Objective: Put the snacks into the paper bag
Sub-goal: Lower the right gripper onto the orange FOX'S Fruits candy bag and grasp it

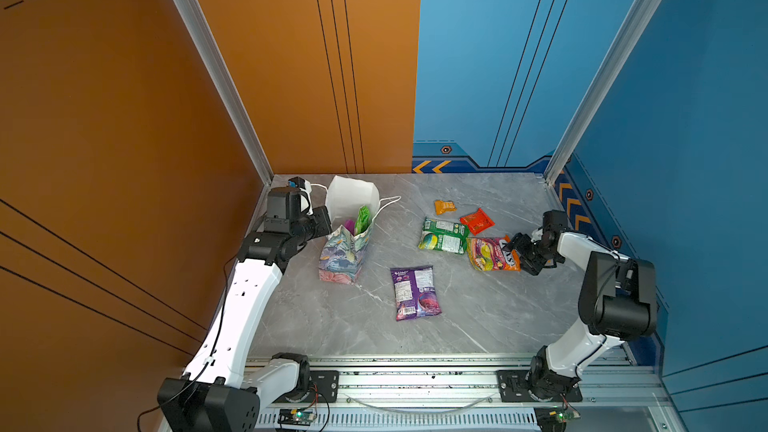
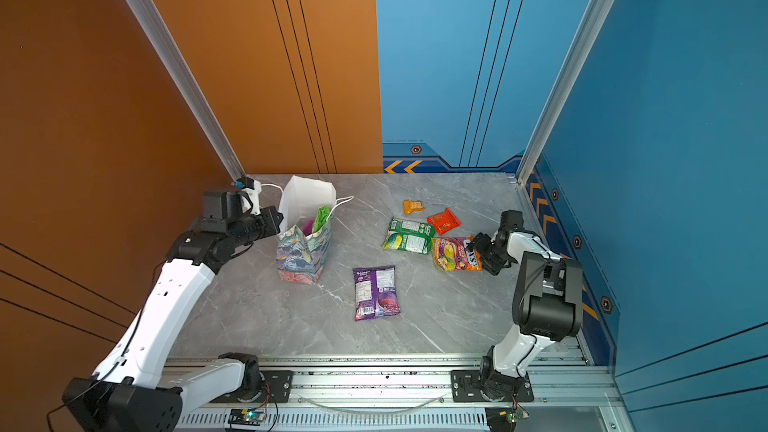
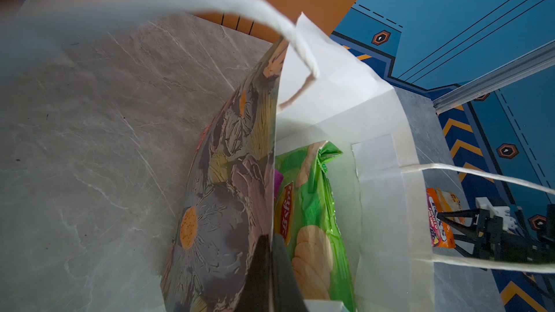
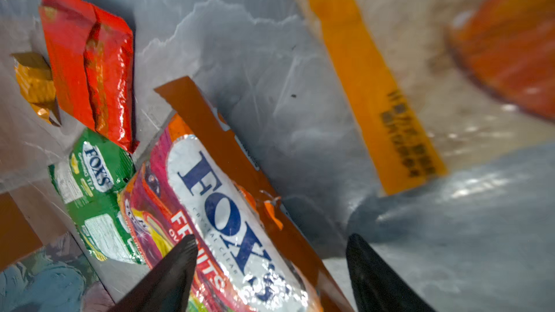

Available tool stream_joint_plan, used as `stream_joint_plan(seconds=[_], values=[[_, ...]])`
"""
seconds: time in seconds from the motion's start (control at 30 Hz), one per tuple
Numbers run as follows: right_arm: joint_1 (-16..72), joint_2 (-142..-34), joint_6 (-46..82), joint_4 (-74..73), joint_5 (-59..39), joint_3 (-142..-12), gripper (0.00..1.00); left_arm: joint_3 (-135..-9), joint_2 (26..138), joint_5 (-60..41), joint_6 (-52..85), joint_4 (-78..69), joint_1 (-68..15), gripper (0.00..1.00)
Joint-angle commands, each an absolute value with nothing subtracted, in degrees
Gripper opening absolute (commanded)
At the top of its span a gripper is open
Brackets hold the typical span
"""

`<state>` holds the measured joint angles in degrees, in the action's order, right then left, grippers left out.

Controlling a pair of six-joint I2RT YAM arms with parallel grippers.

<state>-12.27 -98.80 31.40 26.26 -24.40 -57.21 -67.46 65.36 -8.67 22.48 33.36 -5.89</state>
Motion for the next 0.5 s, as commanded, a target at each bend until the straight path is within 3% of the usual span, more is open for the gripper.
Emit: stream_joint_plan(seconds=[0.0, 0.13, 0.37, 0.47], values=[[-11.0, -101.7, 31.0, 26.6, -27.0, -57.8, 0.71, -66.2, 65.2, -9.5, 22.8, 33.3, -5.5, 0.0], [-10.0, -103.5, 31.0, 26.6, -26.9, -57.6, 0.59, -66.2, 65.1, -9.7, 22.9, 33.3, -5.4, 0.0], [-9.7, -102.3, 32.3, 24.0, -27.1, -54.9, 0.27, -66.3, 65.3, -9.9, 22.9, 33.3, -5.3, 0.0], [-9.6, -100.8, 32.8, 23.6, -27.3, -54.2, 0.18, -66.2, 65.6, -10.3, 23.0, 33.3, -5.3, 0.0]])
